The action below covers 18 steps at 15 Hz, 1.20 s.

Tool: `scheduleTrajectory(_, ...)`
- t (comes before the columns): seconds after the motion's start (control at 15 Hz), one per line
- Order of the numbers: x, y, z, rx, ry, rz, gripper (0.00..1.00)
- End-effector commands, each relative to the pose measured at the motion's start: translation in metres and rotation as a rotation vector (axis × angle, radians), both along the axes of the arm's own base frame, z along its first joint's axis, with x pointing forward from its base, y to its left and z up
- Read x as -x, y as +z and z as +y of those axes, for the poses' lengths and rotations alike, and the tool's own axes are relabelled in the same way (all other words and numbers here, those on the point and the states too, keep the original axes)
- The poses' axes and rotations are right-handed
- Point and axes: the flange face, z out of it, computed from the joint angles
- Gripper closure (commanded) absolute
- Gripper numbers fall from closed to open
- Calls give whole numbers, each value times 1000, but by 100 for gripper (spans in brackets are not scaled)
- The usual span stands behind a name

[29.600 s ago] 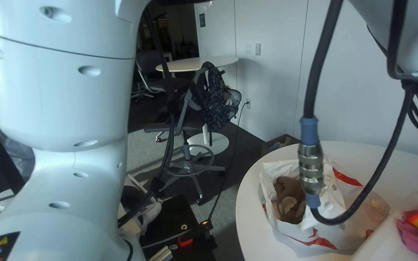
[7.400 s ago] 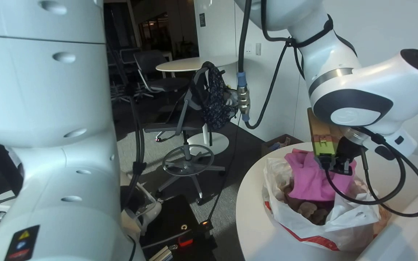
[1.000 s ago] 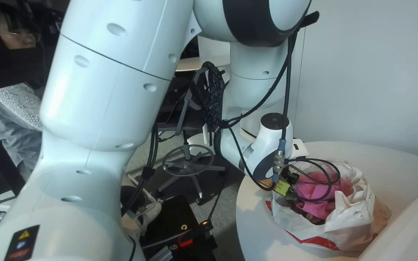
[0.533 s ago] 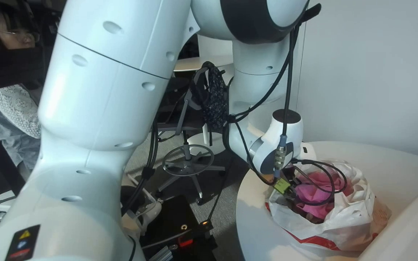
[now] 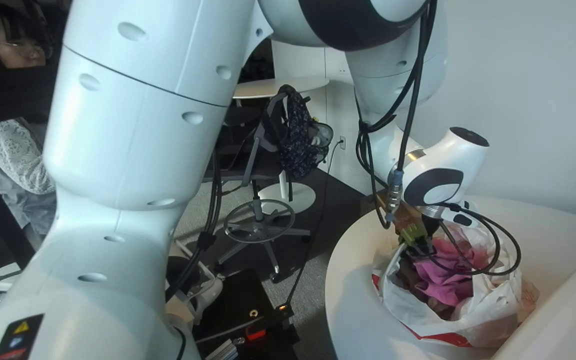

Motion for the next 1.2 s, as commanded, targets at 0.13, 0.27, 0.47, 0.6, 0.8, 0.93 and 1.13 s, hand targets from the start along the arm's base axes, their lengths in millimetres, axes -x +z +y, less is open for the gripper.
scheduleTrajectory(0.13, -39, 82, -36, -221, -110, 192, 84)
scheduleTrajectory(0.27, -50, 108, -51, -294, -146, 270, 84)
scheduleTrajectory(0.47, -64, 135, -69, -398, -228, 381, 84)
scheduleTrajectory(0.6, -67, 155, -78, -426, -282, 377, 83)
scheduleTrajectory(0.8, -69, 165, -91, -340, -345, 346, 57)
scheduleTrajectory(0.93, -67, 166, -98, -262, -384, 298, 43)
scheduleTrajectory(1.13, -62, 169, -108, -133, -412, 251, 21)
